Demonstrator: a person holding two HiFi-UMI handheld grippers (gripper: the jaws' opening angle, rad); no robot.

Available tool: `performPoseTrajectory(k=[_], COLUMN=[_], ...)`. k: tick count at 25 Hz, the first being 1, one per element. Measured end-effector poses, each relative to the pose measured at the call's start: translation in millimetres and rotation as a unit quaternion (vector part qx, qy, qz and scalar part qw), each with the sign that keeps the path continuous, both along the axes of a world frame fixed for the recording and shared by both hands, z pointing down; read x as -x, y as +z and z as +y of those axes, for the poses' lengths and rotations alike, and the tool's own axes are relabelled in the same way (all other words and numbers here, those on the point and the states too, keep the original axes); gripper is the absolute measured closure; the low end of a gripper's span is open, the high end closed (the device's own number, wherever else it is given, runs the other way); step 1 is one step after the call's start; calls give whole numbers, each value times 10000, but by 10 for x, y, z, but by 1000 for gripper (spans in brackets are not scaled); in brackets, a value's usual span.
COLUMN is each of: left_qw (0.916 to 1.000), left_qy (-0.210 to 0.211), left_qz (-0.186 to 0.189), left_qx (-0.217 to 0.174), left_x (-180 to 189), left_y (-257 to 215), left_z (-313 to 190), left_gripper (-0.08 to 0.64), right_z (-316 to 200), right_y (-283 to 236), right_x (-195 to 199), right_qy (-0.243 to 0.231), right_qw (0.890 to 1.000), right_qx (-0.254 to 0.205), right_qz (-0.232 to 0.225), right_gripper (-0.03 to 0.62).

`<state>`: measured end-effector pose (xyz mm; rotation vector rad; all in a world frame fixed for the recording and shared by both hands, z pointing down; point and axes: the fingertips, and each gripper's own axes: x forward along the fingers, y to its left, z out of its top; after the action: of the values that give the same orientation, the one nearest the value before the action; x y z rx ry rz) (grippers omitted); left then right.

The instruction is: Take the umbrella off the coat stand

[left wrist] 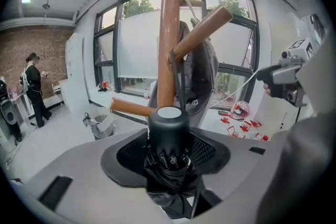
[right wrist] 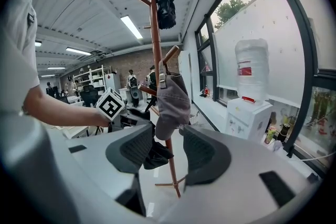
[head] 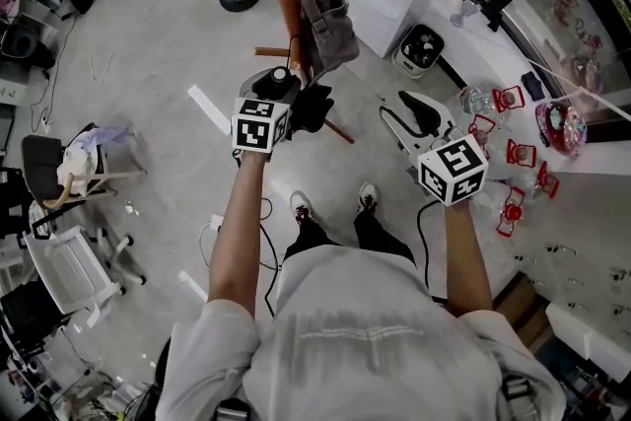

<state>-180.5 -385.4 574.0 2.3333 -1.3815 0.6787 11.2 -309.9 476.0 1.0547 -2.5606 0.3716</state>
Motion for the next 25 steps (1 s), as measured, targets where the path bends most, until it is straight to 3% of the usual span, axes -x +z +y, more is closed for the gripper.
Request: performPoseTrajectory(k=[12, 18, 25], left_qw=[9977, 9968, 9964], left_qy=[102, -5, 77], left_qz=[661, 743, 800], left_qx=[-87, -305, -258], left_x=[-164, -153, -165], left_y=[-385, -530, -625], left_z=[172, 261, 359], left_gripper=[333, 334, 334], right_z=[32, 74, 61], right_y=[-44, -40, -70], right_x=[52, 64, 133], right_qy=[-54, -82, -148], right_qw=[9999, 9997, 9995], right_qx=[-14, -8, -27], right_qz=[-139, -222, -279], right_gripper=[396, 396, 397])
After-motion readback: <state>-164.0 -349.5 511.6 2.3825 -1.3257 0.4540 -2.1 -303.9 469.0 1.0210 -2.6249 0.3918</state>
